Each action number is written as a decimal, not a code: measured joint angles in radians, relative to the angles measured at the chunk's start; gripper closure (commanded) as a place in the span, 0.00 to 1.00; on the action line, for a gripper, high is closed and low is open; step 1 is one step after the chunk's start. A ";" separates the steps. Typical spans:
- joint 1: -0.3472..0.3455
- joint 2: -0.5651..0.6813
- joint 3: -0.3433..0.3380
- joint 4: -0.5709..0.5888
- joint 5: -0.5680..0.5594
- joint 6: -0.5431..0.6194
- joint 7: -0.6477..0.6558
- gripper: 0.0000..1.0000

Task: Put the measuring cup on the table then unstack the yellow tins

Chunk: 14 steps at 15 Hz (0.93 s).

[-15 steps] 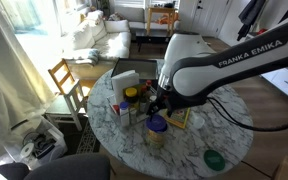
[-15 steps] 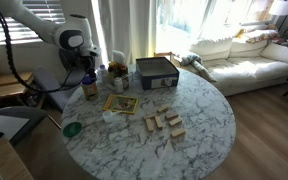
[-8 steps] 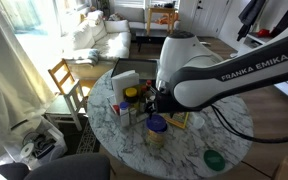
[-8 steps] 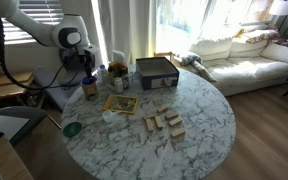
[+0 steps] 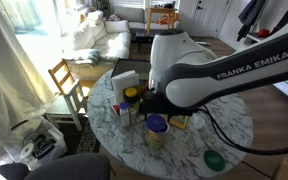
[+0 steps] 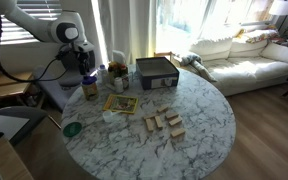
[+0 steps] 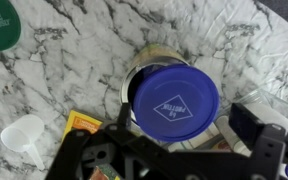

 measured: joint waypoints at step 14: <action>0.033 0.120 -0.011 0.158 -0.177 -0.129 0.082 0.00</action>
